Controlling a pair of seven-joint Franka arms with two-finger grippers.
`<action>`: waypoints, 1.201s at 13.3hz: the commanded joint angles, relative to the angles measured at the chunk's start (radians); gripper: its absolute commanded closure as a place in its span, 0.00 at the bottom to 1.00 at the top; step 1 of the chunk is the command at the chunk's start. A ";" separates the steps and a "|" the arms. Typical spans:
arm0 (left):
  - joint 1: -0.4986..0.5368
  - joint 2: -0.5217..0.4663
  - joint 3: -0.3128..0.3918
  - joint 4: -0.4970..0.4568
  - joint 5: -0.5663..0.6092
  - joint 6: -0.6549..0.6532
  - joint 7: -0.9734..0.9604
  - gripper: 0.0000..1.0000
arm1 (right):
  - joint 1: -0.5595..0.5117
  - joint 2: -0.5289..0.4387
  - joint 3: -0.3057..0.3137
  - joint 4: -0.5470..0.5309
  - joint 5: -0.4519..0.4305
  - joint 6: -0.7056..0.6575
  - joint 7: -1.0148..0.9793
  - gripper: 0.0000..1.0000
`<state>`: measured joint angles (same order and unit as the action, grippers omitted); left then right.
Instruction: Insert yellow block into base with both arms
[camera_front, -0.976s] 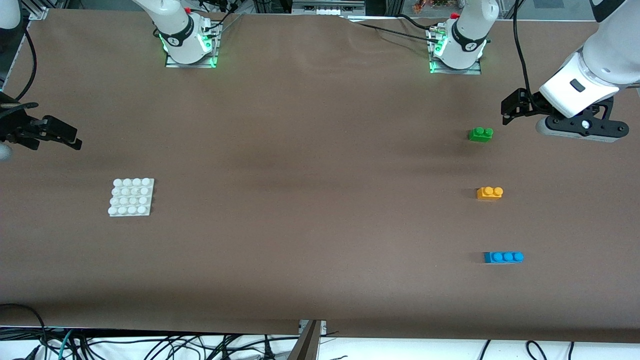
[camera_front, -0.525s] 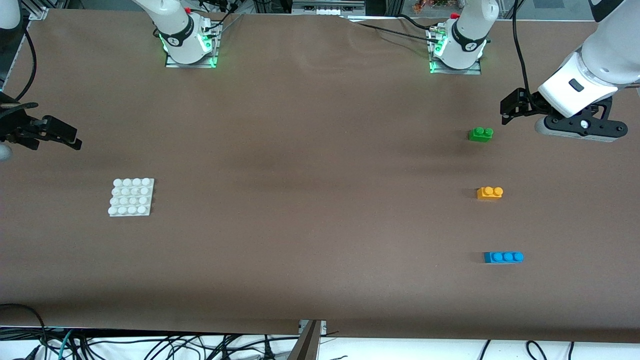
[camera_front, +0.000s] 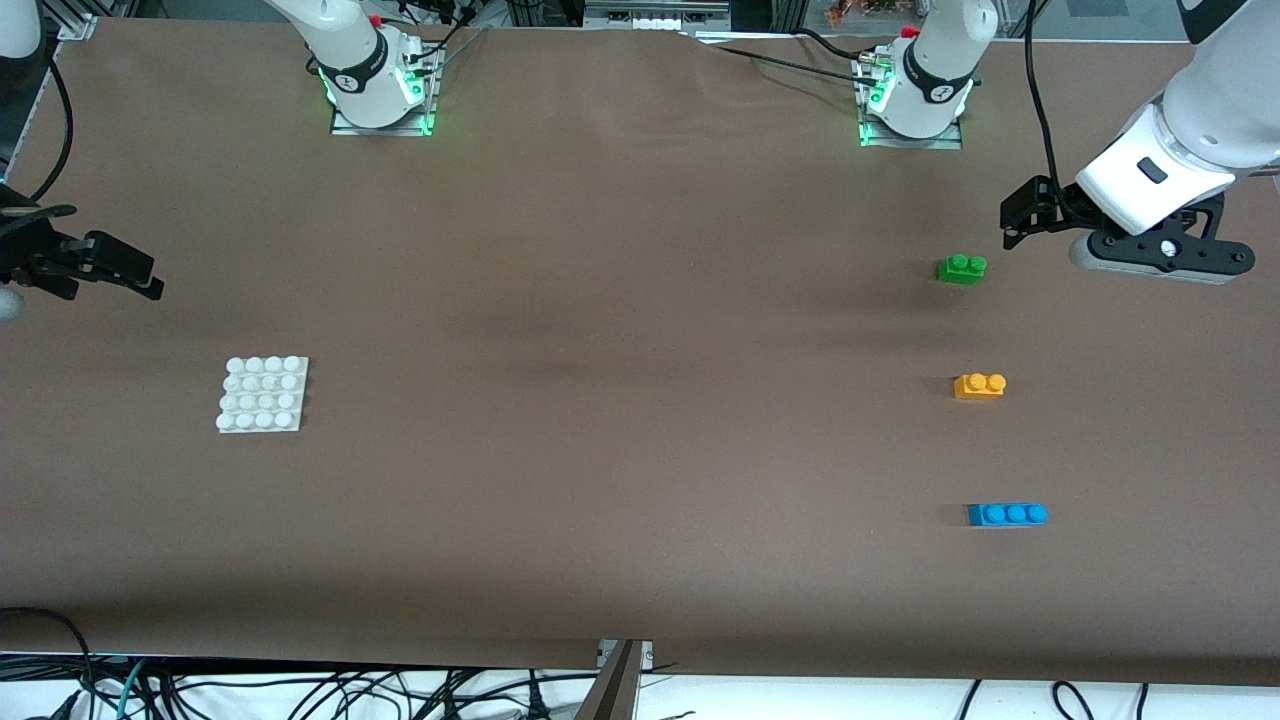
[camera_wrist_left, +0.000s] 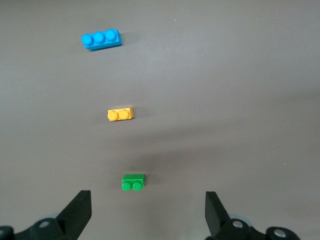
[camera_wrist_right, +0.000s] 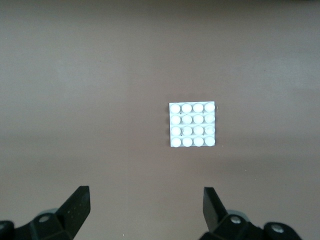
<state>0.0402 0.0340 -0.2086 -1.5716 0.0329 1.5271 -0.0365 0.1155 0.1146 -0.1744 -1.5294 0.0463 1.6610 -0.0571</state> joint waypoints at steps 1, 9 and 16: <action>0.000 0.006 -0.008 0.027 0.012 -0.019 -0.011 0.00 | -0.010 0.007 0.007 0.020 -0.009 -0.007 -0.003 0.00; 0.000 0.006 -0.008 0.025 0.012 -0.019 -0.037 0.00 | -0.010 0.007 0.007 0.020 -0.005 -0.007 -0.001 0.00; 0.000 0.003 -0.011 0.025 0.012 -0.032 -0.039 0.00 | -0.011 0.007 0.007 0.020 -0.005 -0.007 -0.003 0.00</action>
<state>0.0396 0.0340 -0.2146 -1.5711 0.0329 1.5194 -0.0654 0.1155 0.1146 -0.1744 -1.5294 0.0462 1.6610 -0.0571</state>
